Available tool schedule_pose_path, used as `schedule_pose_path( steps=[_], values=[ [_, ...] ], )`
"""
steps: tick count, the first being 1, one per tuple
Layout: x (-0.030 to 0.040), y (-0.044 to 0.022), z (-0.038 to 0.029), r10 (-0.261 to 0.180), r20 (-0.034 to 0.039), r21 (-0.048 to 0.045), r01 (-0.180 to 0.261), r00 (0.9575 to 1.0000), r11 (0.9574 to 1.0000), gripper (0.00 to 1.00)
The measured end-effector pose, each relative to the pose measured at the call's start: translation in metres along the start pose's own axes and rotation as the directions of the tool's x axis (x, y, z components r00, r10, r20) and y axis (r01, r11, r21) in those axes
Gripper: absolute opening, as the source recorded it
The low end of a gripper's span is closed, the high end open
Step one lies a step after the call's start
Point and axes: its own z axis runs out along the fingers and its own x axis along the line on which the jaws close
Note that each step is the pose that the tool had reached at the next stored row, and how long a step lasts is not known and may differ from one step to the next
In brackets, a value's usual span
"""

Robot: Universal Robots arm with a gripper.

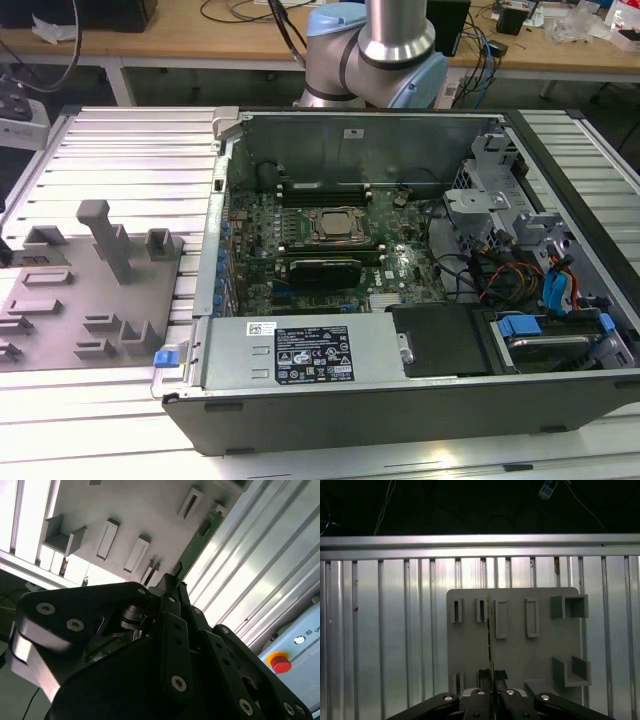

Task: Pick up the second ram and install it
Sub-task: 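Pick up the second ram and move it above second insertion slot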

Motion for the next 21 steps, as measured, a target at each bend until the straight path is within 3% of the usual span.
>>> schedule_pose_path(
  steps=[5, 21],
  values=[
    [-0.0008, 0.0007, -0.0139, 0.000, 0.0000, 0.0000, 0.000, 1.0000, 1.0000, 0.14],
    [-0.0029, 0.0020, -0.0435, 0.000, 0.0000, 0.0000, 0.000, 1.0000, 1.0000, 0.14]
  ],
)
